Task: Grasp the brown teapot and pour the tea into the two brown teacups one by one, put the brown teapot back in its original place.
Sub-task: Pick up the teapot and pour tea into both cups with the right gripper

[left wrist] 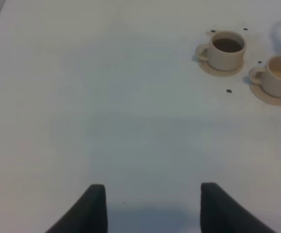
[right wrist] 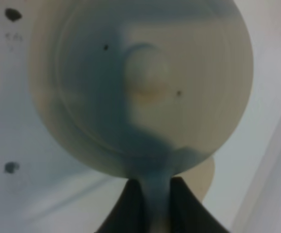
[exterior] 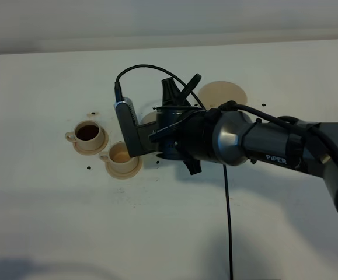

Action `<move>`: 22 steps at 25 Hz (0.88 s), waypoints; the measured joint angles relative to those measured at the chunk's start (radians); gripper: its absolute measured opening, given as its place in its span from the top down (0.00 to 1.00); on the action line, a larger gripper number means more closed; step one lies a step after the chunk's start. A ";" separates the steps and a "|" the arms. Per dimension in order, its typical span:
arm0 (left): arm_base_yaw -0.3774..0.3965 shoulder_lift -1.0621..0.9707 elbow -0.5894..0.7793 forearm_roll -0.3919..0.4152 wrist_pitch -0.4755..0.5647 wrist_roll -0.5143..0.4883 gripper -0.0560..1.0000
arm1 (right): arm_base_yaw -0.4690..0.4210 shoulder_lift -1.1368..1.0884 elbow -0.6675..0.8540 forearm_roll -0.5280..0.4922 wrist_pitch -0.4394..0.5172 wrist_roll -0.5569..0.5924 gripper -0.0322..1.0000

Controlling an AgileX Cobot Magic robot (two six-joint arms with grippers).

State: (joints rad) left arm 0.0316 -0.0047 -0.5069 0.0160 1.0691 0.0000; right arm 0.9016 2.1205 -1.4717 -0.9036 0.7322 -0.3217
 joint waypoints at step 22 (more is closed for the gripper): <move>0.000 0.000 0.000 0.000 0.000 0.000 0.55 | 0.045 0.001 0.000 -0.143 0.044 0.004 0.88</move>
State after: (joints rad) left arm 0.0316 -0.0047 -0.5069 0.0160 1.0691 0.0000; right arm 0.9465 2.1213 -1.4717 -1.0463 0.7764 -0.3175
